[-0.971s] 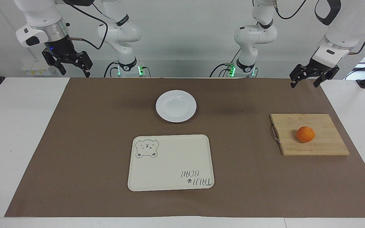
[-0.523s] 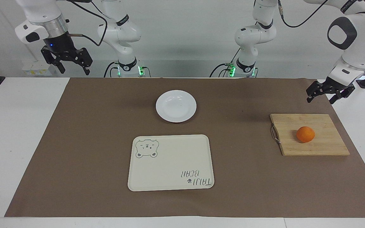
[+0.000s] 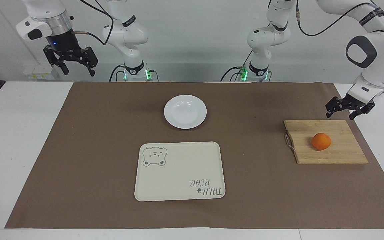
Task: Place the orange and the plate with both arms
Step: 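Move the left gripper onto the orange on the wooden board, then close the left gripper on the orange and lift it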
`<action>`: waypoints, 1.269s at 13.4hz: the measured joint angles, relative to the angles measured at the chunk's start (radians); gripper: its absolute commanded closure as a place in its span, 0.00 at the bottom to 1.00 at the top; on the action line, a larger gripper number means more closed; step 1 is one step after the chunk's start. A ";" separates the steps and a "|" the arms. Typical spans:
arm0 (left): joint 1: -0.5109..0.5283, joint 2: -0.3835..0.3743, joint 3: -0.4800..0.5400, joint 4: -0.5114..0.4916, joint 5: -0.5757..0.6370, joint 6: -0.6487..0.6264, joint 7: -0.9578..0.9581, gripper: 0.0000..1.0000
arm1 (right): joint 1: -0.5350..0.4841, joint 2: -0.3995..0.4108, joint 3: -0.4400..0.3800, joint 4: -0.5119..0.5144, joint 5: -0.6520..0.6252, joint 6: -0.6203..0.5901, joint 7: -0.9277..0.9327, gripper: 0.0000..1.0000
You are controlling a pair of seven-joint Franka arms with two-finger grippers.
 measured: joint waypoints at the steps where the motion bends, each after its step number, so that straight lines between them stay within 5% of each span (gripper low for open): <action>1: 0.000 0.016 -0.001 -0.009 0.000 0.023 0.001 0.00 | 0.000 0.000 0.000 -0.002 0.001 0.000 0.000 0.00; 10: -0.004 0.132 -0.017 -0.065 -0.018 0.192 0.001 0.00 | 0.000 0.000 0.000 -0.008 0.002 0.000 0.000 0.00; 11: -0.004 0.135 -0.017 -0.082 -0.023 0.207 0.001 0.18 | 0.000 0.000 0.000 -0.009 0.002 0.000 0.000 0.00; 12: -0.004 0.137 -0.017 -0.095 -0.035 0.222 0.000 0.89 | 0.000 0.000 0.000 -0.009 0.002 0.000 0.000 0.00; 13: -0.004 0.138 -0.015 -0.100 -0.058 0.227 0.000 1.00 | 0.000 0.000 0.000 -0.010 0.002 0.000 0.000 0.00; 17: -0.004 0.134 -0.016 -0.067 -0.099 0.202 -0.009 1.00 | 0.000 0.000 0.000 -0.010 0.002 0.000 0.000 0.00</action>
